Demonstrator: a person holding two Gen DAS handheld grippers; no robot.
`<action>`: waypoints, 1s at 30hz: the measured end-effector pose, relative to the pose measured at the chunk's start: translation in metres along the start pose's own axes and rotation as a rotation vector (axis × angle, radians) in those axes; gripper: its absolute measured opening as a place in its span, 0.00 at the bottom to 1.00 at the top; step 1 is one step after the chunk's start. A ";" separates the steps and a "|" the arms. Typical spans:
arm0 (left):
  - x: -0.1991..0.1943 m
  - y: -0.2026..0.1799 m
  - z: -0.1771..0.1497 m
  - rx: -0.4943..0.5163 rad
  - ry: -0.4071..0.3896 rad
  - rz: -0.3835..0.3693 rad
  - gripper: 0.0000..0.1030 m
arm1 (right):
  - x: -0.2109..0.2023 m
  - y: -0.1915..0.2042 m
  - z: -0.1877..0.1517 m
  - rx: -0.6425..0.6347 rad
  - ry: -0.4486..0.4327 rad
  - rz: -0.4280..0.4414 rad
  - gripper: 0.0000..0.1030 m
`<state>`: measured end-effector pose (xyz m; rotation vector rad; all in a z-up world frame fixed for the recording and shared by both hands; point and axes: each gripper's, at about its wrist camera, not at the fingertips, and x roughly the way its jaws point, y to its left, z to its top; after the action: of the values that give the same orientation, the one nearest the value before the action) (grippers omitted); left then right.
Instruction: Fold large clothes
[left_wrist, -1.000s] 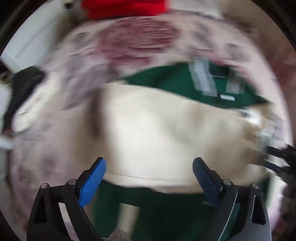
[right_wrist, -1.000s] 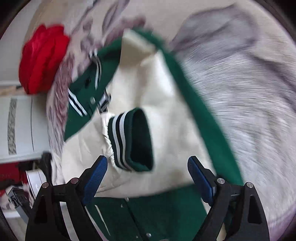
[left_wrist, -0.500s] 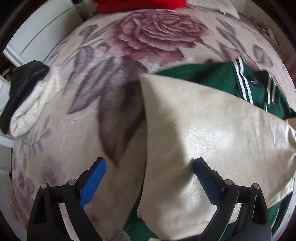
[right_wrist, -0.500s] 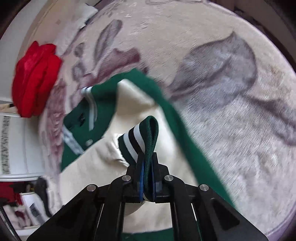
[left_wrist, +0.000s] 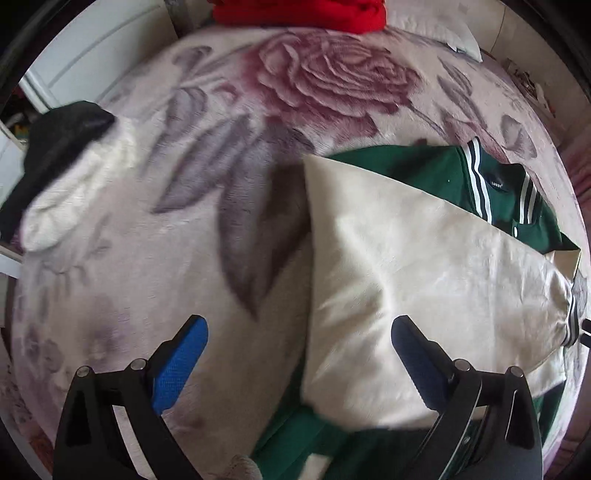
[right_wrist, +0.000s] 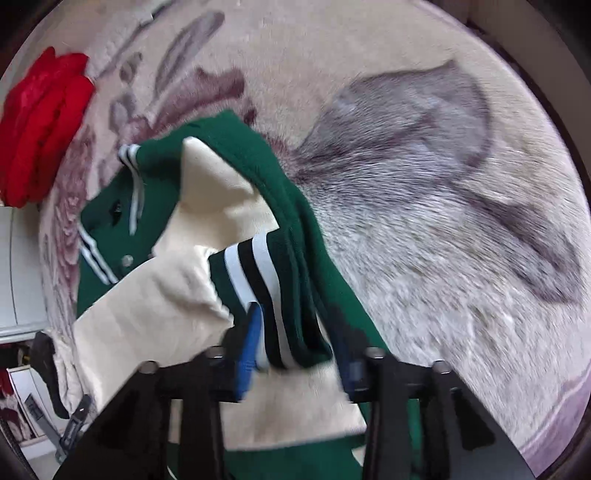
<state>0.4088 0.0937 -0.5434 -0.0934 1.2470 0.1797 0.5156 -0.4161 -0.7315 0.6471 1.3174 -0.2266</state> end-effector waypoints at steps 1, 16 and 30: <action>0.005 -0.001 -0.006 0.019 0.014 0.028 1.00 | -0.005 -0.001 -0.007 -0.007 -0.009 -0.002 0.41; 0.003 0.013 -0.075 0.038 0.074 0.059 1.00 | -0.025 -0.031 -0.088 0.007 0.072 0.002 0.41; 0.035 0.060 -0.245 -0.003 0.385 0.121 0.98 | 0.006 -0.170 -0.238 0.017 0.300 -0.094 0.28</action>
<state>0.1797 0.1149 -0.6527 -0.0562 1.6374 0.2771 0.2357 -0.4186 -0.8153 0.6517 1.6379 -0.2227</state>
